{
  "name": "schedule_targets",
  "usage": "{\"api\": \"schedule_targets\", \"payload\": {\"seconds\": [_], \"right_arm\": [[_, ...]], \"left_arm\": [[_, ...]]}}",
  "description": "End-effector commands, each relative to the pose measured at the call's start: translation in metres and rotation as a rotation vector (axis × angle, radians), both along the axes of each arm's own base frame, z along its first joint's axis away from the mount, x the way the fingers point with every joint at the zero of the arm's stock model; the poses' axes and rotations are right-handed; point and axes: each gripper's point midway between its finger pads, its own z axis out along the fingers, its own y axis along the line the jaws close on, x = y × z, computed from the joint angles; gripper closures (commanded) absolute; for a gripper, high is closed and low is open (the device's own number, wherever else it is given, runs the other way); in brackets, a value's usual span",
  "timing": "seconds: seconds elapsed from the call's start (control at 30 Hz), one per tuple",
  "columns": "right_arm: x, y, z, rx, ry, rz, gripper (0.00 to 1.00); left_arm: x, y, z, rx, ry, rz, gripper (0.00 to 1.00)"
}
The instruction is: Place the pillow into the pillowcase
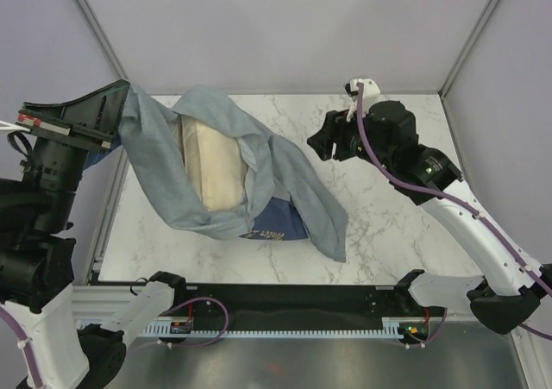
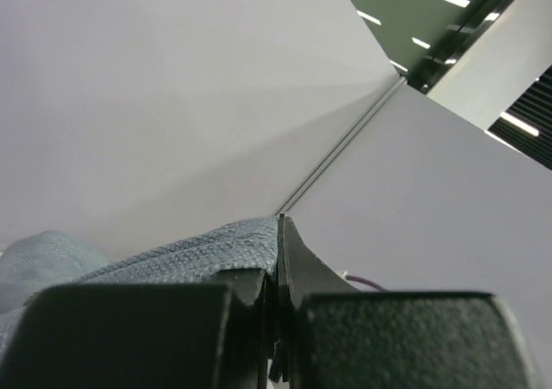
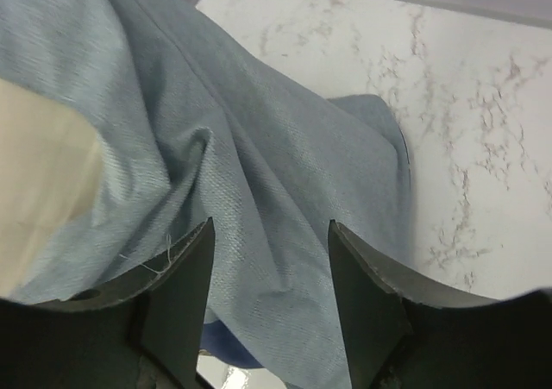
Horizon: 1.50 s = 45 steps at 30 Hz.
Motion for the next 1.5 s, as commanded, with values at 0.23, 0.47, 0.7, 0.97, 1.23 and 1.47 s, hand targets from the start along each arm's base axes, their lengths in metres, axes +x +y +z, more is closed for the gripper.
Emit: {"api": "schedule_targets", "payload": {"seconds": [0.23, 0.47, 0.7, 0.97, 1.23, 1.47], "right_arm": [[0.008, 0.036, -0.171, -0.072, 0.268, -0.046, 0.58], [0.011, 0.17, -0.151, 0.13, 0.25, 0.166, 0.64], [0.019, 0.207, -0.1, 0.277, 0.211, 0.245, 0.66], [0.073, 0.134, -0.132, 0.326, 0.29, 0.147, 0.63], [0.089, 0.092, -0.16, 0.337, 0.336, 0.142, 0.62], [0.122, 0.019, -0.172, 0.398, 0.387, 0.038, 0.61]], "left_arm": [[0.016, 0.001, 0.062, -0.018, -0.182, 0.037, 0.98], [0.031, -0.03, 0.127, -0.04, -0.357, -0.115, 0.98], [0.114, -0.084, 0.118, -0.099, -0.295, -0.337, 0.98], [0.096, -0.221, 0.064, 0.043, -0.289, -0.572, 0.98], [0.001, -0.325, -0.04, 0.208, -0.263, -0.761, 0.98], [-0.012, -0.339, -0.134, 0.243, -0.094, -0.838, 0.98]]}}
